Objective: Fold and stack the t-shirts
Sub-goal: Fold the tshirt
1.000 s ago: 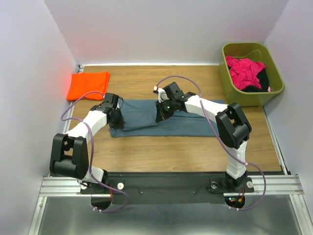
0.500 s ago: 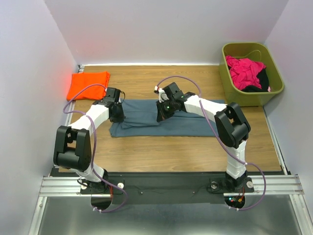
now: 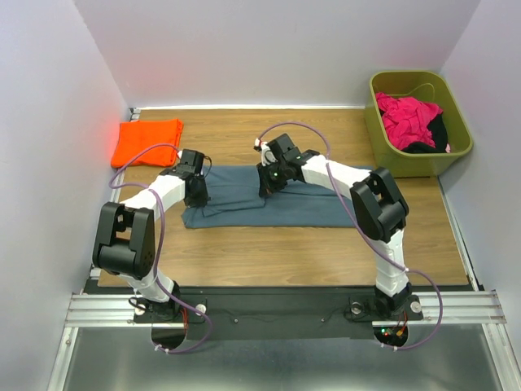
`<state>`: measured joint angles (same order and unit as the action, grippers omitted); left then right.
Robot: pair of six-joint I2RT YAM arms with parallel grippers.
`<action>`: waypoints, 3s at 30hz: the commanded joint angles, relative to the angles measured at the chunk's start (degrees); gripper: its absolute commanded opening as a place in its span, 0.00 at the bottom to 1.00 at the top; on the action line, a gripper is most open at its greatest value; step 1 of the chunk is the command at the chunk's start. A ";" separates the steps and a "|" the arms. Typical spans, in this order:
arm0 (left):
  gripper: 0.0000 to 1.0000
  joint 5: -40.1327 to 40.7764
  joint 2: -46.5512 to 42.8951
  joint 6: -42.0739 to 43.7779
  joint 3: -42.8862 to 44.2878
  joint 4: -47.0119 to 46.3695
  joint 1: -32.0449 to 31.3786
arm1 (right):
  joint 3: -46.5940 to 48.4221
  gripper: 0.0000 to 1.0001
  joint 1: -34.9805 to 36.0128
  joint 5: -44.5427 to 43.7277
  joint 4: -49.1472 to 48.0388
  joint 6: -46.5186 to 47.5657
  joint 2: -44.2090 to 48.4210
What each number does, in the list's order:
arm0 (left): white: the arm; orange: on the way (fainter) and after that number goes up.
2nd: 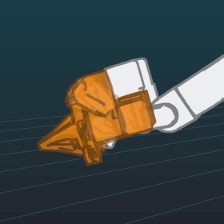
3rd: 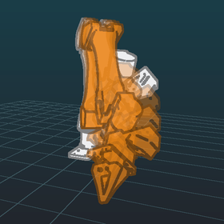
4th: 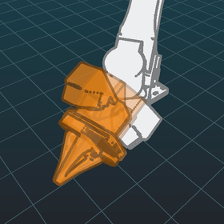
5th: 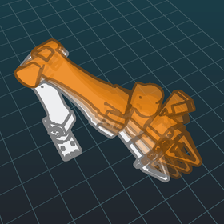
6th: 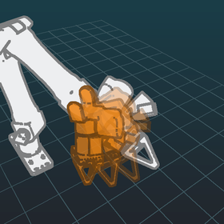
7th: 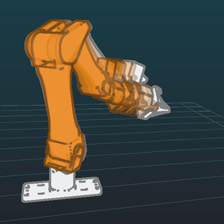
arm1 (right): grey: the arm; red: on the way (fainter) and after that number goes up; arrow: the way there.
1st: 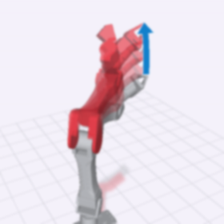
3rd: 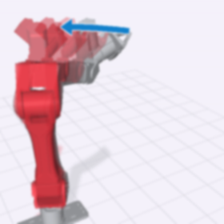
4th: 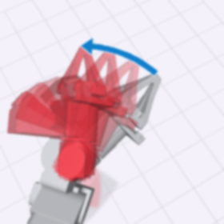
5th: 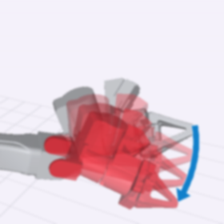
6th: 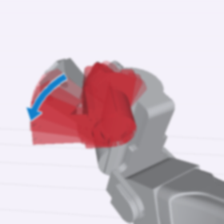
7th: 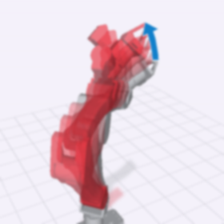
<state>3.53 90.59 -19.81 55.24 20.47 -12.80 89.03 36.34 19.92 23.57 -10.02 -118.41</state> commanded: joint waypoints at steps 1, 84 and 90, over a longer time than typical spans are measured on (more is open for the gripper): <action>0.10 3.06 -0.94 -1.19 -2.07 0.10 -0.03 | 3.42 0.08 -0.65 -2.34 -0.02 1.23 -1.03; 0.85 9.72 28.71 1.36 52.97 -4.91 -7.42 | -8.25 0.67 11.04 -14.11 19.32 -5.80 14.42; 0.84 13.35 15.51 -8.03 39.89 2.91 -7.85 | -15.98 0.66 5.15 -17.29 19.49 -0.97 20.32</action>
<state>12.34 114.24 -21.23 101.34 20.99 -20.40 76.62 43.55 7.09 43.24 -14.96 -100.73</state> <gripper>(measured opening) 0.840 0.665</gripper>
